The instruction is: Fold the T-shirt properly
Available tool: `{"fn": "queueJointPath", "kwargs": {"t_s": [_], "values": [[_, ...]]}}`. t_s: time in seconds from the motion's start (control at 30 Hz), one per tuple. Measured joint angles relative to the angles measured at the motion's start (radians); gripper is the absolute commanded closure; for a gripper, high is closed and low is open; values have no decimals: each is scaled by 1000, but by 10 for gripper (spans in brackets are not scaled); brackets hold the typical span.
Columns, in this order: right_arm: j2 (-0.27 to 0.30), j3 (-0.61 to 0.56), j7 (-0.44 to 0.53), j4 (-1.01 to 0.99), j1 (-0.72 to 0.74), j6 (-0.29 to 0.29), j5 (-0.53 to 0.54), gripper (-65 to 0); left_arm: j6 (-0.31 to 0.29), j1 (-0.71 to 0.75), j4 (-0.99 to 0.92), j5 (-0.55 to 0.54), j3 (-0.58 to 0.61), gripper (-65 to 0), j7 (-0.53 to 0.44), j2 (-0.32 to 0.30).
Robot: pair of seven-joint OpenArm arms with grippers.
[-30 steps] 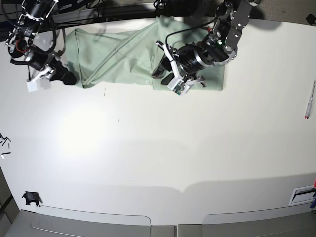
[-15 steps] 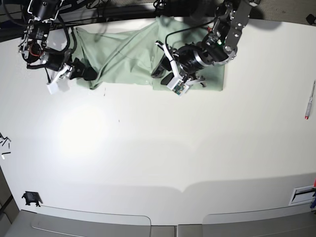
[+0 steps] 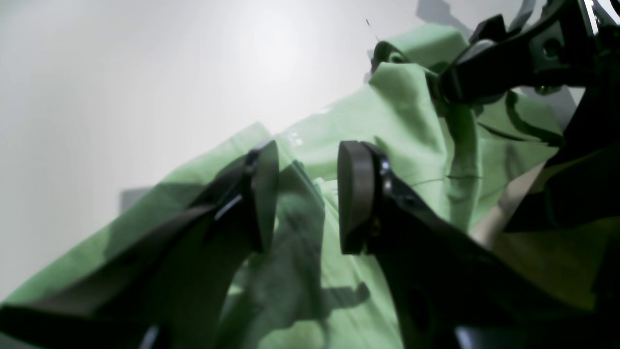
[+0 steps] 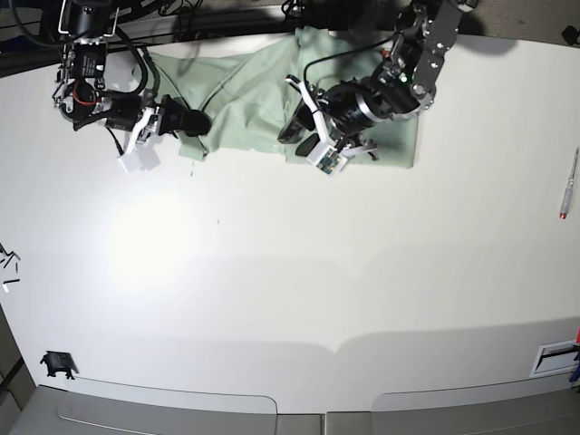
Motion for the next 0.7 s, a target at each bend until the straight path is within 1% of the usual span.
{"fn": "queueJointPath", "kwargs": {"t_s": [0.03,0.07,0.1,0.17,0.2,0.23,0.3,0.37,0.43,0.5,0.57,0.63,0.67,0.7], "values": [[0,-1,0,0,0,0,0,-315,0,1,4,26,0,-191,5,0],[0,-1,0,0,0,0,0,-265,0,1,15,51,0,-189,19,-1],[0,-1,0,0,0,0,0,-197,0,1,34,73,0,-183,32,-6],[1,-1,0,0,0,0,0,-43,3,0,82,89,0,-156,36,-28],[1,-1,0,1,0,0,0,0,4,-1,107,90,0,-141,36,-47],[2,-1,0,1,0,0,0,0,20,-2,127,95,1,-126,39,-66],[3,-2,-1,1,0,0,5,0,60,10,158,164,1,-95,41,-102],[3,-2,0,1,0,0,4,0,101,34,177,231,0,-48,51,-144],[3,-2,-1,1,0,0,5,0,149,62,185,266,1,0,53,-182],[7,5,-6,1,2,0,5,0,181,85,188,312,1,0,51,-223],[25,10,-13,1,3,-4,6,0,222,106,189,364,1,0,53,-260],[53,20,-24,0,0,-8,15,0,267,129,189,416,1,0,54,-287],[72,31,-19,-1,-1,-19,34,0,280,138,189,425,1,0,54,-299],[92,40,-24,-1,-3,-17,70,0,289,146,190,446,1,0,54,-309]]}}
